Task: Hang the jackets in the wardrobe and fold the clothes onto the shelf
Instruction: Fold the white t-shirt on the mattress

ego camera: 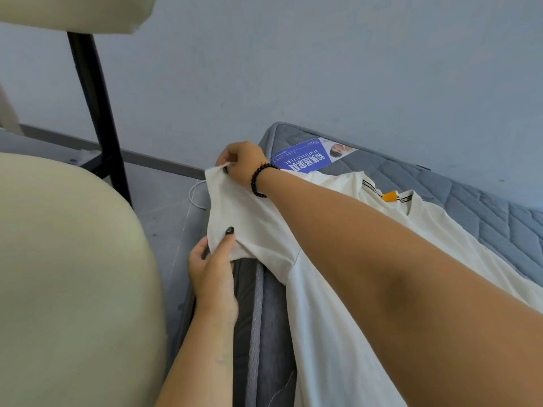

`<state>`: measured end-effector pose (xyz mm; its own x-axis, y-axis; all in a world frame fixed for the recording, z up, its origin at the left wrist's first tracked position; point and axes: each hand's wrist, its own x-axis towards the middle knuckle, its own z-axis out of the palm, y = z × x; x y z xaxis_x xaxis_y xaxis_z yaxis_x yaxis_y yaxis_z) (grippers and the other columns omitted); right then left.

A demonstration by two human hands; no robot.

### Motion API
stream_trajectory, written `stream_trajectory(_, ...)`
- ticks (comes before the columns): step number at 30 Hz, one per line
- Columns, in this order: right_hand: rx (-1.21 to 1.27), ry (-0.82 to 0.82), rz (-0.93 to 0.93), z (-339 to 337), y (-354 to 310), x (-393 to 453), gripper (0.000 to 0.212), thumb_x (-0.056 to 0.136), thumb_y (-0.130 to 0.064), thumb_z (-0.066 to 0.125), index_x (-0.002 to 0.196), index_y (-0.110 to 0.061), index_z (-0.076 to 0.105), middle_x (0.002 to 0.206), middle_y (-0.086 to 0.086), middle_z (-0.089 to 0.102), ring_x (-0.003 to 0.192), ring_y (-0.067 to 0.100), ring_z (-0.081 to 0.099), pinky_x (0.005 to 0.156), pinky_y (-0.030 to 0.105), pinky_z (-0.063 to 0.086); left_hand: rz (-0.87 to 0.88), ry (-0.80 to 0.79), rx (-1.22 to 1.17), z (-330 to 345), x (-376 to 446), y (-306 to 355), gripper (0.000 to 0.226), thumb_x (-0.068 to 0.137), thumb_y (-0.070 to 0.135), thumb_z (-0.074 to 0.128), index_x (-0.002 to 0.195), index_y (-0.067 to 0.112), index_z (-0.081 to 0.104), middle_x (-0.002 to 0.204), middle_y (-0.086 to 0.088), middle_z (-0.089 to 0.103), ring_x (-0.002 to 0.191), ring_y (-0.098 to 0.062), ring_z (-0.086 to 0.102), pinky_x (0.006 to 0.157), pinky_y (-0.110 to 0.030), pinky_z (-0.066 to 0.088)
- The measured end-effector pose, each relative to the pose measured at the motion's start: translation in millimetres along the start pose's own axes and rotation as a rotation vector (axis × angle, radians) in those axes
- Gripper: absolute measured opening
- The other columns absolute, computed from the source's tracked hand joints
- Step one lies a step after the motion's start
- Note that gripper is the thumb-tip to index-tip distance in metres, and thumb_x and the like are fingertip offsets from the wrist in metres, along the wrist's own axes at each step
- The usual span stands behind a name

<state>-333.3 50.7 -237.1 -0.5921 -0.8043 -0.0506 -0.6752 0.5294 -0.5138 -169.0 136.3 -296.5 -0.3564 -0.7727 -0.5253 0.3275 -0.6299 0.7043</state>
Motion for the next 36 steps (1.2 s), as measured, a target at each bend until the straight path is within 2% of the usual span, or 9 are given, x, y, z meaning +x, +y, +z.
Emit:
stream_trajectory(4,-0.086,0.174,-0.082,-6,0,2,0.029,0.08,0.001,0.05,0.089,-0.019,0.07,0.097,0.005,0.07,0.096,0.022,0.063,0.089,0.039,0.05,0.247,0.383,0.15,-3,5,3,0.027,0.084,0.005,0.064,0.111,0.006,0.059,0.082,0.001,0.062,0.07,-0.006,0.059,0.059,-0.006,0.046)
stream_trajectory(6,-0.271,0.11,-0.068,-9,6,0,0.029,0.085,-0.004,0.052,0.103,-0.021,0.068,0.107,0.005,0.066,0.1,0.022,0.06,0.089,0.035,0.049,0.246,0.451,0.178,-1,1,3,0.021,0.085,0.008,0.061,0.107,0.006,0.06,0.089,-0.005,0.064,0.075,-0.014,0.058,0.056,-0.01,0.043)
stream_trajectory(9,-0.364,-0.023,0.025,-9,7,-1,0.033,0.085,-0.001,0.05,0.11,-0.014,0.068,0.112,0.009,0.065,0.1,0.026,0.063,0.087,0.037,0.054,-0.03,0.388,0.264,2,-4,-4,0.017,0.087,0.022,0.062,0.093,0.006,0.064,0.093,-0.007,0.064,0.082,-0.02,0.057,0.065,-0.024,0.045)
stream_trajectory(13,-0.39,-0.035,0.068,-15,0,-2,0.026,0.087,-0.005,0.05,0.102,-0.01,0.069,0.106,0.01,0.068,0.095,0.027,0.064,0.082,0.035,0.055,-0.419,0.007,0.165,0,-6,-12,0.045,0.066,0.051,0.075,0.095,0.016,0.071,0.097,-0.007,0.073,0.091,-0.025,0.069,0.087,-0.042,0.054)
stream_trajectory(17,-0.451,-0.146,0.059,-24,-20,0,0.025,0.088,-0.009,0.053,0.107,-0.006,0.069,0.107,0.009,0.07,0.094,0.022,0.066,0.081,0.031,0.057,-0.318,-0.034,0.031,4,-6,-9,0.027,0.08,0.02,0.073,0.105,0.009,0.068,0.102,-0.01,0.072,0.093,-0.023,0.069,0.082,-0.035,0.055)
stream_trajectory(20,-0.327,-0.234,0.086,-39,-36,4,0.024,0.083,-0.009,0.066,0.107,-0.005,0.068,0.094,0.006,0.07,0.07,0.014,0.066,0.054,0.02,0.055,-0.167,0.034,-0.164,7,-6,3,0.014,0.089,0.001,0.06,0.1,0.008,0.064,0.094,-0.007,0.07,0.086,-0.019,0.068,0.071,-0.029,0.055)
stream_trajectory(24,-0.236,0.028,-0.049,-41,-50,6,0.023,0.085,-0.002,0.055,0.104,-0.002,0.067,0.102,0.009,0.07,0.094,0.022,0.065,0.078,0.028,0.055,0.069,0.278,-0.084,8,-6,8,0.016,0.089,0.007,0.059,0.077,0.016,0.055,0.082,-0.001,0.062,0.072,-0.014,0.061,0.06,-0.025,0.049)
stream_trajectory(30,-0.135,-0.228,-0.029,-3,-14,-20,0.023,0.087,-0.003,0.057,0.107,-0.009,0.067,0.117,0.009,0.065,0.103,0.022,0.06,0.088,0.024,0.046,-0.183,0.206,-0.139,3,-3,0,0.009,0.086,0.005,0.061,0.081,0.011,0.058,0.087,-0.007,0.066,0.079,-0.019,0.066,0.061,-0.028,0.053)
stream_trajectory(36,0.034,-0.057,0.066,-26,17,-38,0.031,0.087,-0.001,0.055,0.115,-0.011,0.063,0.12,0.006,0.063,0.111,0.019,0.058,0.092,0.024,0.047,-0.233,0.076,-0.075,1,-10,-15,0.024,0.085,-0.002,0.063,0.109,0.002,0.062,0.1,-0.017,0.069,0.079,-0.019,0.071,0.056,-0.022,0.055)
